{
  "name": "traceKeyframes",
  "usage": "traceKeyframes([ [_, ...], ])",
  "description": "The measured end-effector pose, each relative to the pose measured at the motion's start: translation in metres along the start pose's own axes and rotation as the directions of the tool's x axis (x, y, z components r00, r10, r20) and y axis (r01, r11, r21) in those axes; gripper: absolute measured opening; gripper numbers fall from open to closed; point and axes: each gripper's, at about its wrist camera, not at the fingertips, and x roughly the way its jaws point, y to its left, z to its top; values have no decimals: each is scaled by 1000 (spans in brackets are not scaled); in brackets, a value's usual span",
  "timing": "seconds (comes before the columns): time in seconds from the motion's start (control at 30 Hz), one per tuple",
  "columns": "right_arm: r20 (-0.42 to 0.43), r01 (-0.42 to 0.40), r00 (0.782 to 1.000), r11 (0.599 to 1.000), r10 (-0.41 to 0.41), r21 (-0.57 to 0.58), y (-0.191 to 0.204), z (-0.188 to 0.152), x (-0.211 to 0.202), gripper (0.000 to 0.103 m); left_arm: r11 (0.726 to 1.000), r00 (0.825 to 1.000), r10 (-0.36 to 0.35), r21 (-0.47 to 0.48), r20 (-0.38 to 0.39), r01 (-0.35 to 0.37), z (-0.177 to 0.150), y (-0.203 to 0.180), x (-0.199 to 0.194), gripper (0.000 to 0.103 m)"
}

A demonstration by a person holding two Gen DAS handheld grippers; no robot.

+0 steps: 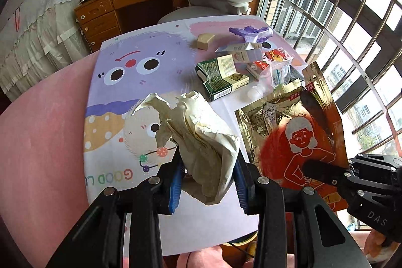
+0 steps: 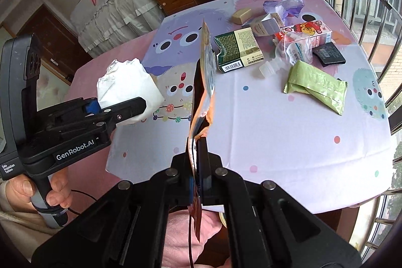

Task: Collect trash
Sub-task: 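Grasp the white tissue with the left tool while the right tool grasps the orange snack bag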

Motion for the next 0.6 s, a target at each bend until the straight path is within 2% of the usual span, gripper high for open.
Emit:
traceKeyframes([
  [0.27, -16, -29, 999, 998, 28, -54, -45, -80, -71, 0, 998, 1000, 25, -49, 8, -24, -82, -88, -34, 36],
  [0.47, -75, -51, 996, 999, 51, 3, -78, -141, -86, 0, 999, 996, 36, -36, -85, -40, -140, -128, -40, 36],
  [0.6, -132, -63, 989, 997, 69, 48, -89, -177, -74, 0, 999, 991, 41, -28, -127, -44, -167, -137, -34, 36],
])
